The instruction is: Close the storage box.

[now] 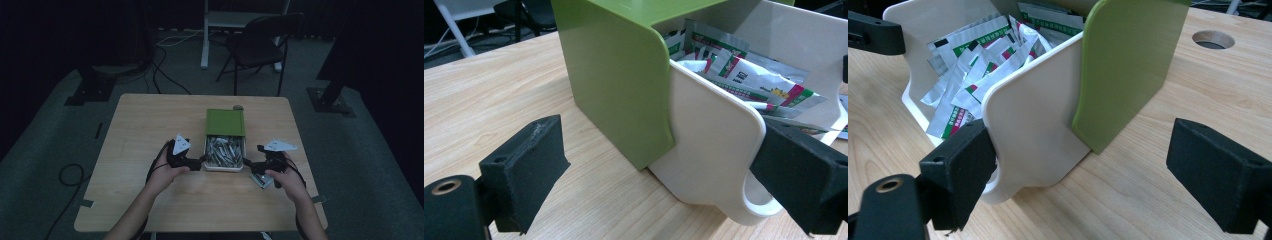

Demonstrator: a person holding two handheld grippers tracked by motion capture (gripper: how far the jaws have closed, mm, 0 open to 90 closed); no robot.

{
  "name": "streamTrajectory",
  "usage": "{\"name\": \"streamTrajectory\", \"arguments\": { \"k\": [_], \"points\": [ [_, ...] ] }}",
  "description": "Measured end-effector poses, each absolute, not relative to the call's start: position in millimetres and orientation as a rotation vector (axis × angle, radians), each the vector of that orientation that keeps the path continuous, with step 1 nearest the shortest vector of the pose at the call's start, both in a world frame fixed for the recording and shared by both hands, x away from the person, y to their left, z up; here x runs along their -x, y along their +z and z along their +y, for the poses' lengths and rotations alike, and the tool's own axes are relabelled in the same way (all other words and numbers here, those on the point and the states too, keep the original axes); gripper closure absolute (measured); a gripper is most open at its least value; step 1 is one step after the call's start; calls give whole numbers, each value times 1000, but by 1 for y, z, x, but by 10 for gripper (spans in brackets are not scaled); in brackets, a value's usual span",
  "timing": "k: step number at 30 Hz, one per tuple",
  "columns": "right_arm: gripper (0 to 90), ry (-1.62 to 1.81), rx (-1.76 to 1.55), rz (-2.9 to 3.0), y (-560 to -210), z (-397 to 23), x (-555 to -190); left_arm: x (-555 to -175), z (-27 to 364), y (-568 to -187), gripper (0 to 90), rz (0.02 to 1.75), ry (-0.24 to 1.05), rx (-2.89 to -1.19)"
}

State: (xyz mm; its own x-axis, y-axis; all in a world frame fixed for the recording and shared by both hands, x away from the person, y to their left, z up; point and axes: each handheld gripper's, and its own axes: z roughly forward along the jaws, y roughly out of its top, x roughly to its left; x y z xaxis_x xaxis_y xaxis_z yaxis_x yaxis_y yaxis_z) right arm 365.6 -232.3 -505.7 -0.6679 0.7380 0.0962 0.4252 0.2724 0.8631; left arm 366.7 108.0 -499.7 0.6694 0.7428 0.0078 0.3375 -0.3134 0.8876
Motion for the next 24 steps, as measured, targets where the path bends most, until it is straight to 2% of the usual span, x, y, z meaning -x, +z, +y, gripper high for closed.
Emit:
{"name": "streamTrajectory", "arguments": {
  "k": [24],
  "points": [
    [124, 1332, -1147, 2170, -506, -232, -381, -383, 106, -501, 94, 882, 506, -1889]
  ]
}}
